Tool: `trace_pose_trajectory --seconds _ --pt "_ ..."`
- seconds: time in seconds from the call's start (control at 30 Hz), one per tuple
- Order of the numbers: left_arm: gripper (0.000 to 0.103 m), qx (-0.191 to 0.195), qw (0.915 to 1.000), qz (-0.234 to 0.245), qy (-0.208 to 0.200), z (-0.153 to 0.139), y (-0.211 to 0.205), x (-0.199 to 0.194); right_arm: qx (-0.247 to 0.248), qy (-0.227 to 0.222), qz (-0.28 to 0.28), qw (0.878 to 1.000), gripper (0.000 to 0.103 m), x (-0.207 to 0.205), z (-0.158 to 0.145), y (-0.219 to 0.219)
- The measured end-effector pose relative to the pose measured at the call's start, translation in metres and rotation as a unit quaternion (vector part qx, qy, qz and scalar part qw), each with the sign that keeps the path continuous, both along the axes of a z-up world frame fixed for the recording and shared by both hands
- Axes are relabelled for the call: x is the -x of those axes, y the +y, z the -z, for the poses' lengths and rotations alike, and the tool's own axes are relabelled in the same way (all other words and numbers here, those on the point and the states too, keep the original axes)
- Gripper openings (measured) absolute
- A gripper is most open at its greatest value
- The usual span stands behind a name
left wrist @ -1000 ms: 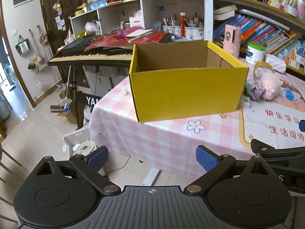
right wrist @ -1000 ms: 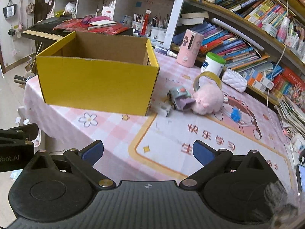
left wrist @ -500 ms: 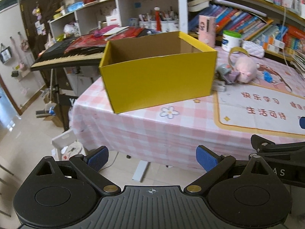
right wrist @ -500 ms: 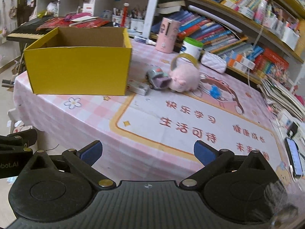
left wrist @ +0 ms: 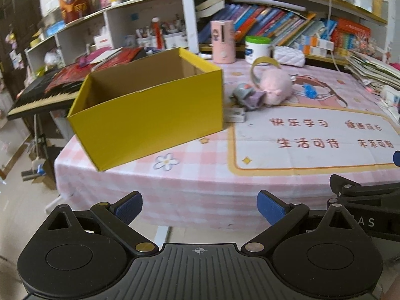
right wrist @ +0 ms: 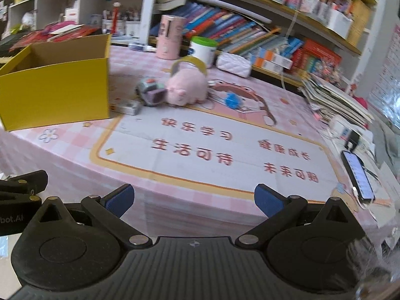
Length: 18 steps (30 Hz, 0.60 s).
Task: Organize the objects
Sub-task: 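Move the left tool toward the white staple box while the right tool approaches the blue clip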
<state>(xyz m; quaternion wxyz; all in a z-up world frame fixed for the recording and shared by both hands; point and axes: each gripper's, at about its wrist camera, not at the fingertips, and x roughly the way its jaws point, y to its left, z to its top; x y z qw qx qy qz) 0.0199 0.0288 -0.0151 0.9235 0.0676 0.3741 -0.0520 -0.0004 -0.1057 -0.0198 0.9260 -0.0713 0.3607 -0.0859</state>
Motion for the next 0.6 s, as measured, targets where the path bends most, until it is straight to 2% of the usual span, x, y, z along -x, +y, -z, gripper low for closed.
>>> trace_pose_trajectory --seconds 0.37,0.6 --pt "0.099 0.006 0.9996 0.026 -0.003 -0.002 -0.031 -0.026 0.003 0.0 0.032 0.999 0.103 -0.014 -0.001 -0.031" --pt "0.099 0.006 0.9998 0.018 -0.002 -0.003 -0.046 -0.051 0.001 0.002 0.033 0.999 0.103 -0.041 -0.003 -0.051"
